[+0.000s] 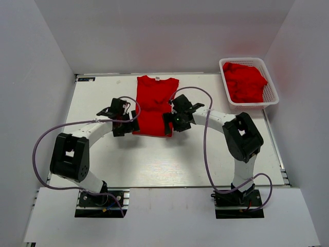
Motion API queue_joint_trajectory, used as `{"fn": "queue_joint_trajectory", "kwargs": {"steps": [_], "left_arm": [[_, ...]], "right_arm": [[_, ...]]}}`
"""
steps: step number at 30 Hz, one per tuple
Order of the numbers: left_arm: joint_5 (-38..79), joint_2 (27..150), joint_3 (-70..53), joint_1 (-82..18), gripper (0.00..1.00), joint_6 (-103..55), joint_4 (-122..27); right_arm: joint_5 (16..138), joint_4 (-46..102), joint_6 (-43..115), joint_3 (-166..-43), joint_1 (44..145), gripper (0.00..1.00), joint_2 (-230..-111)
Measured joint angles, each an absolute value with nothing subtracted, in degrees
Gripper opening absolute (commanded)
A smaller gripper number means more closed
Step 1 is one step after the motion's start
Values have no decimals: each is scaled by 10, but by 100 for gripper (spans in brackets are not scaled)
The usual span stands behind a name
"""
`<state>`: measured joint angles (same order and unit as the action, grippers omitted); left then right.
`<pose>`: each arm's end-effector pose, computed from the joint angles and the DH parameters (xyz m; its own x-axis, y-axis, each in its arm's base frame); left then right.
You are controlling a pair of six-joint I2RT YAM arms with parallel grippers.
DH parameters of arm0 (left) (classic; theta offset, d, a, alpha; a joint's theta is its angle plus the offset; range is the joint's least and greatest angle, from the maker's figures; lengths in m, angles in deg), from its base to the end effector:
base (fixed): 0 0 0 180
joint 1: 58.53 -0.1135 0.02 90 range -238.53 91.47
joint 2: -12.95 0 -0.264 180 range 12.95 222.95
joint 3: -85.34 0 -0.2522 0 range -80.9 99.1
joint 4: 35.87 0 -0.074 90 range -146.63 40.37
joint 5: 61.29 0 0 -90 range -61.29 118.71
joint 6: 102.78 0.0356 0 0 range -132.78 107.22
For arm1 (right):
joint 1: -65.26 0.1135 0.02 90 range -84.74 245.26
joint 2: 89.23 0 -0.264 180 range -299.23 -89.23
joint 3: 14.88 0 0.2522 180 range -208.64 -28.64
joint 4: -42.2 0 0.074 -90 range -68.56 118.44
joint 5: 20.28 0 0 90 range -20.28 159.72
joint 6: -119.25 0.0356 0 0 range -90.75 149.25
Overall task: Fold and stack the t-shirts
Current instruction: Fold the folded rectangular tshirt in 1/3 of the way, then grab one side of the 2/3 rectangular tshirt with both arms
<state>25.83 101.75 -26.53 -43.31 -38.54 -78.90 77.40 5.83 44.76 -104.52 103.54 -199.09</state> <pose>0.2880 -0.0802 0.1902 -0.9024 -0.2043 -0.3795 -0.1205 0.9650 -0.2331 0.3162 0.2556 0.1834 -0.8110 -0.3025 -0.5007 -0.4720 0.8440 0.2547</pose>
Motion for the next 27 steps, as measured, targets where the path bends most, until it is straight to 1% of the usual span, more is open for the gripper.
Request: {"fn": "queue_joint_trajectory", "kwargs": {"steps": [2,5,6,9,10,12,13,16,19,21,22,23,25,26,27], "left_arm": [[257,1023,-267,-434,93,-383,-770],[257,1039,-267,-434,86,-383,-739],[257,1045,-267,-435,81,-382,-731],[256,1063,-267,-435,74,-381,-711],[257,1068,-268,-435,72,-381,-705],[254,1076,-271,-435,72,-381,-692],[252,1080,-274,-435,69,-381,-685],[249,1086,-280,-435,67,-380,-668],[249,1093,-280,-432,60,-378,-650],[249,1098,-281,-430,50,-376,-637],[249,1101,-281,-429,46,-376,-631],[249,1104,-281,-429,38,-376,-625],[246,1110,-281,-429,29,-376,-616],[243,1111,-282,-429,16,-376,-612],[241,1112,-284,-429,9,-378,-608]], "right_arm": [[757,65,473,-1034,1035,90,-1991],[738,75,503,-1033,1037,90,-1991],[732,80,513,-1033,1037,88,-1991],[719,91,536,-1033,1038,75,-1991],[716,92,544,-1035,1040,75,-1992],[712,95,557,-1038,1042,74,-1994],[712,95,561,-1039,1043,70,-1996],[712,100,573,-1048,1047,68,-2006],[712,106,580,-1052,1052,61,-2016],[713,107,587,-1052,1054,58,-2022],[713,107,589,-1052,1055,54,-2026],[714,108,591,-1053,1055,53,-2029],[714,111,596,-1054,1056,48,-2031],[714,111,599,-1054,1057,43,-2032],[714,111,601,-1054,1058,37,-2032]]}}
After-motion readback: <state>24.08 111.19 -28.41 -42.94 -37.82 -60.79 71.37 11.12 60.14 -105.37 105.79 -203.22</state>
